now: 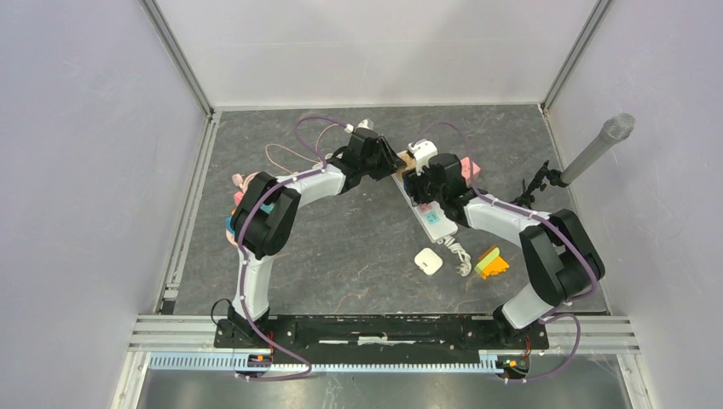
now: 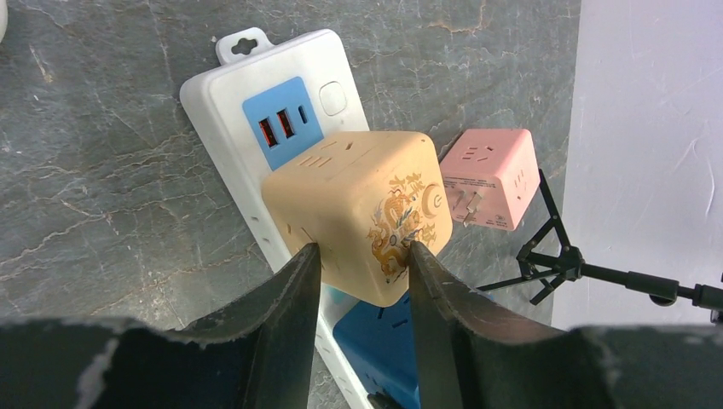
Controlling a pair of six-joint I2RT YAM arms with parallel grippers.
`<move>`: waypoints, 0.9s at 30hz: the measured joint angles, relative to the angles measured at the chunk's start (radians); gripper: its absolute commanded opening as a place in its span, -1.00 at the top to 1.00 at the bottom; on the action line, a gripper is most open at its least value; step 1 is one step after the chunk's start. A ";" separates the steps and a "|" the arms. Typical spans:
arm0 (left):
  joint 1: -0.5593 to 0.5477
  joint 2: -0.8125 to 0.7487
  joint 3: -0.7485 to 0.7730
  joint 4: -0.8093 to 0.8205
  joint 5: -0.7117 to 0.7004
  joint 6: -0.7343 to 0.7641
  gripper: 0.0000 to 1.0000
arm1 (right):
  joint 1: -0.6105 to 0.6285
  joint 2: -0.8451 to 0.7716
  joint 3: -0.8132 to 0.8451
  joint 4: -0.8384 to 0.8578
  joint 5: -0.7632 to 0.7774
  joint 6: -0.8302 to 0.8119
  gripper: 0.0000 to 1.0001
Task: Pull the plug off the socket
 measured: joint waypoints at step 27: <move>0.005 -0.103 0.035 -0.354 -0.042 0.232 -1.00 | -0.014 -0.436 -0.213 -0.014 -0.156 0.103 1.00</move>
